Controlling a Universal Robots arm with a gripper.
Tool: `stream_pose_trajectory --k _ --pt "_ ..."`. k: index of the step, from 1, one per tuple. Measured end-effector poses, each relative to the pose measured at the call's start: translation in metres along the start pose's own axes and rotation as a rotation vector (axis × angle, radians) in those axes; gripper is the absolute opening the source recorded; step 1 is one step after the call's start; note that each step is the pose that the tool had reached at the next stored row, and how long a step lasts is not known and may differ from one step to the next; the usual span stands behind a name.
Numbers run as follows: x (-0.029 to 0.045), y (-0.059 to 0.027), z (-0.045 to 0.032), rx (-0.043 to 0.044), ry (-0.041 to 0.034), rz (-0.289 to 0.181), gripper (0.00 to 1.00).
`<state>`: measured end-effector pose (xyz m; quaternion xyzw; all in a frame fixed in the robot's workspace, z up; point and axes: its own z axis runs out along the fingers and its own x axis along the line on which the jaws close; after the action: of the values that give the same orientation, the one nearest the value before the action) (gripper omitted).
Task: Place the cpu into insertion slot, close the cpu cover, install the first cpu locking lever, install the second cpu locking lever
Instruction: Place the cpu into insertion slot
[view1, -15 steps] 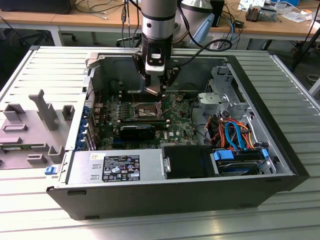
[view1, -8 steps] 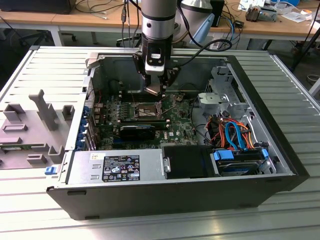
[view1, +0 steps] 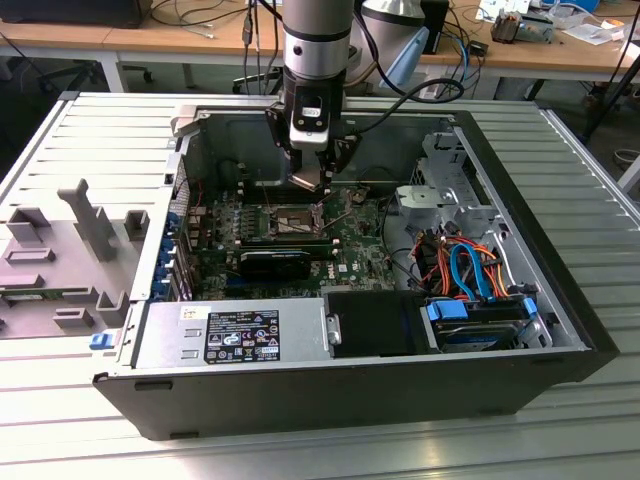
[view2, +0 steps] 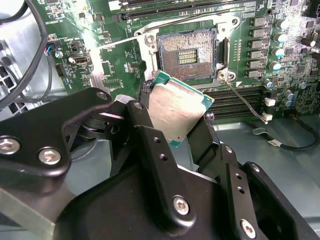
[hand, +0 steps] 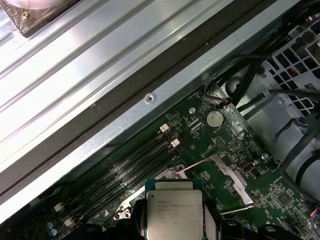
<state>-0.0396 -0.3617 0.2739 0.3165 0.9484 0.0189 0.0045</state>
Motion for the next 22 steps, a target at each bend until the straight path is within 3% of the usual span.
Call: stream_pose_trajectory --k 22 --pt "0.0000 0.0000 0.0003 -0.0001 -0.0006 0.016 0.55"
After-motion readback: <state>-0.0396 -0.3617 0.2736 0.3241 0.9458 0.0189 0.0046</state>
